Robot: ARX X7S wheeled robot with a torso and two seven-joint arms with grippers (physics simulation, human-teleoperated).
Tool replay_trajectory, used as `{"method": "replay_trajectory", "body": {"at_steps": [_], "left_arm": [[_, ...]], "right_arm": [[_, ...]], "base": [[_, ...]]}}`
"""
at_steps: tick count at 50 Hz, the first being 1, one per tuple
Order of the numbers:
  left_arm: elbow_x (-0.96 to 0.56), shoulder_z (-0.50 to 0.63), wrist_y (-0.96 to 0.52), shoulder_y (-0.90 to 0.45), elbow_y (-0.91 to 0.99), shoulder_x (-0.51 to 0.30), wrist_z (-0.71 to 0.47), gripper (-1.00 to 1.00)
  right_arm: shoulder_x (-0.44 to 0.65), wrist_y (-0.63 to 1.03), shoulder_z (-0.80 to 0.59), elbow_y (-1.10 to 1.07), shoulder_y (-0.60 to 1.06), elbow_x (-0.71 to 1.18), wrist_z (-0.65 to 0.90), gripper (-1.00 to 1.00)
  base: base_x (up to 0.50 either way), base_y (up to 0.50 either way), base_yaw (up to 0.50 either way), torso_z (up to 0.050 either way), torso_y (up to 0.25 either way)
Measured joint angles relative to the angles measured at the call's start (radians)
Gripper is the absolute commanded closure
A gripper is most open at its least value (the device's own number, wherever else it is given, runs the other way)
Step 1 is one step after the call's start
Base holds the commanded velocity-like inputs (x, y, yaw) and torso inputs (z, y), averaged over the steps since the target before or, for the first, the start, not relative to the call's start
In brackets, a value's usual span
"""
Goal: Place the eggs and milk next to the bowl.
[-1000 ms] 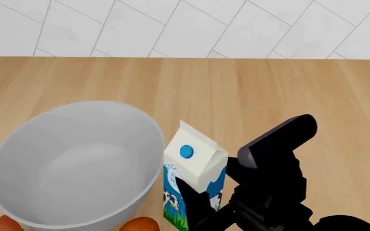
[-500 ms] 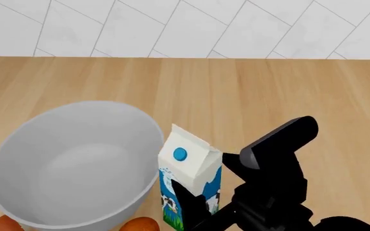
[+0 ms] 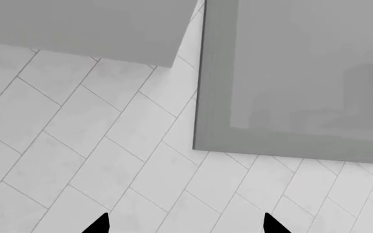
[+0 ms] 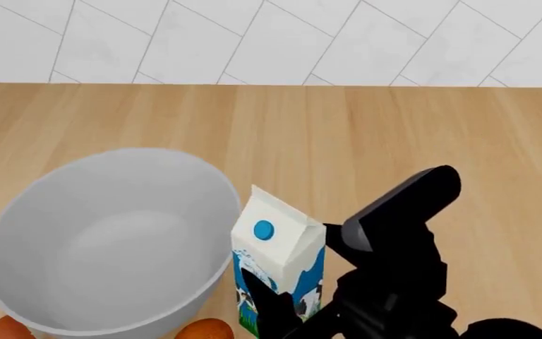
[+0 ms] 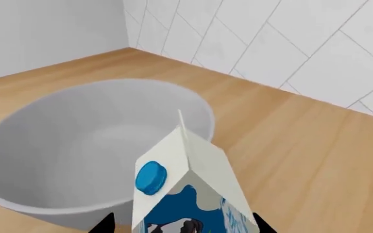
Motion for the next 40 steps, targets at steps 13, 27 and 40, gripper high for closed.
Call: {"method": "replay_trajectory", "body": {"at_steps": [13, 27, 40], "left_arm": [[-0.003, -0.004, 0.002, 0.003, 0.003, -0.003, -0.001, -1.0], [-0.009, -0.01, 0.001, 0.004, 0.009, -0.008, -0.006, -1.0], [-0.012, -0.013, 0.002, 0.002, 0.008, -0.01, -0.007, -1.0]], "right_arm": [[0.009, 0.026, 0.007, -0.023, 0.028, 0.024, 0.018, -1.0], [0.015, 0.062, 0.018, -0.045, 0.083, 0.062, 0.042, -1.0], [0.018, 0.097, 0.033, -0.074, 0.139, 0.107, 0.073, -1.0]], "base": [[0.0, 0.0, 0.0, 0.0, 0.0], [0.0, 0.0, 0.0, 0.0, 0.0], [0.0, 0.0, 0.0, 0.0, 0.0]]}}
